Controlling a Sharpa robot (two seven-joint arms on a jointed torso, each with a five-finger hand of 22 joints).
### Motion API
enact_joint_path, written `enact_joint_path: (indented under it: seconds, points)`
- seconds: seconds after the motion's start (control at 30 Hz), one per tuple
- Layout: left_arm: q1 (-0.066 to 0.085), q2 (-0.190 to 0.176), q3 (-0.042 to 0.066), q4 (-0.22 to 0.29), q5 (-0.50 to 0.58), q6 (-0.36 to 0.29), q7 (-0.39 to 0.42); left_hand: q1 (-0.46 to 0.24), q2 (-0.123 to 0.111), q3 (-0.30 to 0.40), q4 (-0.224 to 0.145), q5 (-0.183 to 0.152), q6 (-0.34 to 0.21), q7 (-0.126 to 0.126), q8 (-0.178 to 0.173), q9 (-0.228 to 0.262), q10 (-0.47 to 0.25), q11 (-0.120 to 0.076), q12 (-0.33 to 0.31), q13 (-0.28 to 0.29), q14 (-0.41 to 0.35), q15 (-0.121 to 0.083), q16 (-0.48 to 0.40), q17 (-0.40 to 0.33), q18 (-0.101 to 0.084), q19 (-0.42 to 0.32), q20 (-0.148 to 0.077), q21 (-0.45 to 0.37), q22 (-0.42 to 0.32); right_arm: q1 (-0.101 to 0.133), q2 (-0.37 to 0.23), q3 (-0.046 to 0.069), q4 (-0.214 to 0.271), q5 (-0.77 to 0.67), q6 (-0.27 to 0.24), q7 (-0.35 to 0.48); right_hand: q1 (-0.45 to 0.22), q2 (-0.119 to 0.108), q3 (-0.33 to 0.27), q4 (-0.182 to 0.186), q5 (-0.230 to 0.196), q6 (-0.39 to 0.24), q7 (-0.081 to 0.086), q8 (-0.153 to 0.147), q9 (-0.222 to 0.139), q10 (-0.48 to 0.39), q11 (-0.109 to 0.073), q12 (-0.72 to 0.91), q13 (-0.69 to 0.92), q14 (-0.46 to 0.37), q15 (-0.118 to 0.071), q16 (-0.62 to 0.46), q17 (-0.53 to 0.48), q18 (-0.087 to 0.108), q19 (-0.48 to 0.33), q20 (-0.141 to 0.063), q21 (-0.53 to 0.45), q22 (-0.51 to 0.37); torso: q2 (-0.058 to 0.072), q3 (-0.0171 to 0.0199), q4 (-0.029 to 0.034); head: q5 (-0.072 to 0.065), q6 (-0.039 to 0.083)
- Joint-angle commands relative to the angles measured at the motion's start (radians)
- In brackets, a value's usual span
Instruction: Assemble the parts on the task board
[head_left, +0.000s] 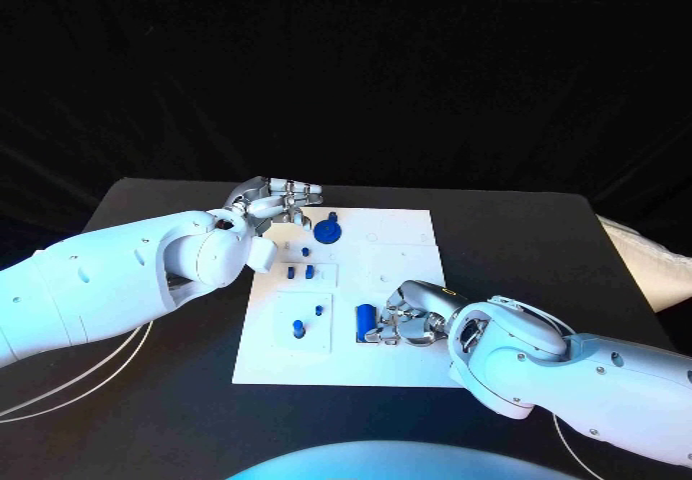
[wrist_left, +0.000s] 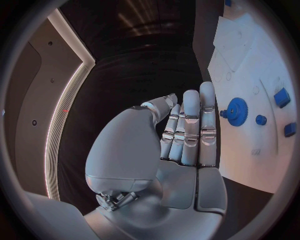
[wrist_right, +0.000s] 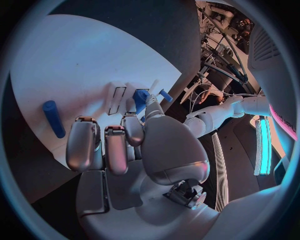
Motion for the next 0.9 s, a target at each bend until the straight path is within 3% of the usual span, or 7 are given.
enact_joint_path:
  seconds: [0.03, 0.3, 0.67, 0.9]
  points:
    - [0.0, 0.0, 0.001, 0.002, -0.003, 0.017, 0.004, -0.01, 0.003, -0.003, -0.002, 0.003, -0.006, 0.002, 0.002, 0.001, -0.005, -0.001, 0.004, -0.001, -0.001, 0.003, 0.003, -0.001, 0.019, -0.006, 0.001, -0.005, 0.001, -0.002, -0.01, 0.001, 0.005, -0.009, 0.022, -0.011, -0.003, 0.0, 0.001, 0.002, 0.005, 0.001, -0.006, 0.006, 0.001, 0.006, -0.006, 0.006, 0.002, 0.071, -0.007, 0.0, 0.095, -0.008, 0.002, -0.006, 0.004, 0.001, 0.0, 0.0003, -0.0004, 0.0, -0.001]
    - [0.0, -0.002, 0.001, 0.002, -0.003, 0.016, 0.004, -0.01, 0.003, -0.003, -0.002, 0.003, -0.006, 0.002, 0.002, 0.001, -0.005, -0.001, 0.004, -0.001, -0.001, 0.003, 0.003, -0.001, 0.019, -0.006, 0.001, -0.005, 0.001, -0.004, -0.031, 0.001, 0.013, -0.008, 0.02, -0.011, -0.003, -0.001, 0.001, 0.002, 0.006, 0.002, -0.006, 0.006, 0.001, 0.007, -0.006, 0.008, 0.003, 0.071, -0.007, 0.0, 0.095, -0.008, 0.002, -0.006, 0.005, 0.002, 0.0, 0.0001, 0.001, -0.002, -0.002]
    - [0.0, -0.003, 0.001, 0.002, -0.003, 0.016, 0.003, -0.01, 0.003, -0.003, -0.002, 0.003, -0.008, 0.002, 0.003, 0.001, -0.007, -0.001, 0.005, -0.001, -0.001, 0.003, 0.003, -0.002, 0.019, -0.006, 0.001, -0.006, 0.001, -0.004, -0.053, 0.001, 0.033, 0.0, -0.003, 0.043, -0.045, -0.035, -0.034, 0.02, 0.021, 0.002, -0.004, 0.009, 0.009, 0.008, -0.004, 0.003, 0.005, 0.071, -0.006, -0.001, 0.094, -0.008, 0.001, -0.006, 0.003, 0.0, 0.0, -0.0005, 0.0018, -0.002, -0.001]
    - [0.0, -0.004, 0.001, 0.002, -0.003, 0.016, 0.002, -0.01, 0.003, -0.003, -0.002, 0.003, -0.008, 0.002, 0.003, 0.001, -0.007, -0.001, 0.005, -0.001, -0.001, 0.003, 0.003, -0.002, 0.019, -0.006, 0.001, -0.006, 0.001, -0.004, -0.061, 0.001, 0.045, 0.004, -0.01, 0.065, -0.05, -0.037, -0.039, 0.023, 0.025, 0.003, -0.004, 0.009, 0.01, 0.009, -0.004, 0.004, 0.006, 0.071, -0.006, 0.0, 0.095, -0.008, 0.001, -0.006, 0.004, 0.001, 0.0, -0.0008, 0.0027, -0.002, -0.001]
